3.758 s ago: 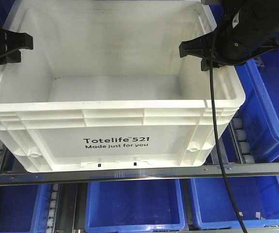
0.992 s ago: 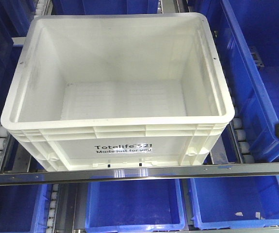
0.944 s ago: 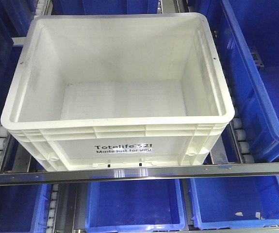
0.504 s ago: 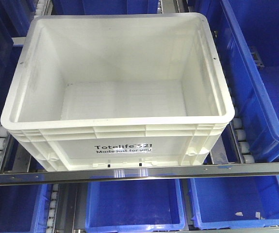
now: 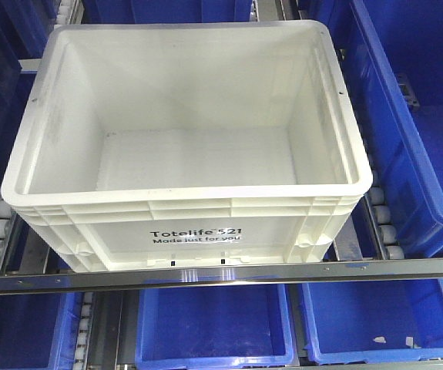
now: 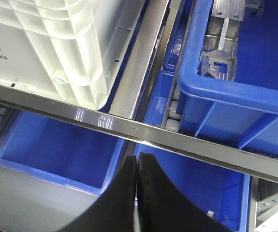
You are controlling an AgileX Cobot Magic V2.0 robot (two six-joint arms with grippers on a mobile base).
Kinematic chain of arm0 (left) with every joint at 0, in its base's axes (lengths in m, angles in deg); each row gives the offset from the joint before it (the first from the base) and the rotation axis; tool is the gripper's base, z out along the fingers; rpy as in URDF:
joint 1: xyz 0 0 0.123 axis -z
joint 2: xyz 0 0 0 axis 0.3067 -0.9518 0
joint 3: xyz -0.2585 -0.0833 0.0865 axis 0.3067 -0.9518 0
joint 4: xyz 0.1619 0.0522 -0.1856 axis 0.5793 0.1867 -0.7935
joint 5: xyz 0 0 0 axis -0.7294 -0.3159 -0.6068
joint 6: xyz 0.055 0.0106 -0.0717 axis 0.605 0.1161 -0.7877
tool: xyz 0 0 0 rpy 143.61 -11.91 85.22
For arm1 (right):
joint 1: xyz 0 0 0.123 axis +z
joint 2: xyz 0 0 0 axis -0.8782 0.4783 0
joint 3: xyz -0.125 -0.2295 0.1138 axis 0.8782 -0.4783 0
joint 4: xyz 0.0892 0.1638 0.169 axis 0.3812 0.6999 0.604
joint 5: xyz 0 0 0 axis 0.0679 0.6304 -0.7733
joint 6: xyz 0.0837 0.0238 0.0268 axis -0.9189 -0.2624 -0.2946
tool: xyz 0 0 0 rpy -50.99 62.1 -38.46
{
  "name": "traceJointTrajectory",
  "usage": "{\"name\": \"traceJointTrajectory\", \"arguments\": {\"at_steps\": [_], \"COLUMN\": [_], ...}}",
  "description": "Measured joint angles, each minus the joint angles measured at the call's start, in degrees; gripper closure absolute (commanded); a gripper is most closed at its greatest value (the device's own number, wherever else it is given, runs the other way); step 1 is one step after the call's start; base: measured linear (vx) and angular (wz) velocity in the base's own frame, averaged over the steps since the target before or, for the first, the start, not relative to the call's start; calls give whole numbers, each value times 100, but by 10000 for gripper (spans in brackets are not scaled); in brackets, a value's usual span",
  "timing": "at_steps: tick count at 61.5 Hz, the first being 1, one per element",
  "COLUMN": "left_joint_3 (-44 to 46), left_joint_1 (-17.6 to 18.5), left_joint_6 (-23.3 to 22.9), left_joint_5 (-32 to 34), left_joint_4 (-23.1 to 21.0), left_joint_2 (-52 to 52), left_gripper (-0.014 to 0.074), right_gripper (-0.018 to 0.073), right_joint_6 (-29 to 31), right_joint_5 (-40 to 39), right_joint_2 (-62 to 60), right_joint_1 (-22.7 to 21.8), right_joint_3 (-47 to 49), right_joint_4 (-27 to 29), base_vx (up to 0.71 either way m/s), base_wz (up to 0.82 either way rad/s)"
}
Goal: Move bin from left to right shelf
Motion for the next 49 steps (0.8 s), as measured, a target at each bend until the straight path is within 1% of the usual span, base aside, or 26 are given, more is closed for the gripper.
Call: {"name": "traceJointTrajectory", "arguments": {"at_steps": [5,22,28,33,40,49], "left_joint_3": [0,-4,-68,-359,-1056,-2199], "left_joint_1": [0,0,-58,-283,-587,-794], "left_joint_6": [0,-5,68,93,93,99], "left_joint_5": [0,-5,153,722,1726,3129], "left_joint_4": [0,0,104,130,142,149], "left_joint_2": [0,49,195,481,930,1410], "left_gripper": [607,605,605,605,605,605], "right_gripper": [566,566,566,566,566,567], "right_joint_6": [0,0,0,0,0,0], "right_joint_5": [0,0,1,6,17,22], "right_joint_2": [0,0,0,0,0,0], "right_joint_1": [0,0,0,0,0,0], "right_joint_3": [0,0,0,0,0,0], "right_joint_4": [0,0,0,0,0,0], "base_vx": [0,0,0,0,0,0], "base_wz": [0,0,0,0,0,0]}}
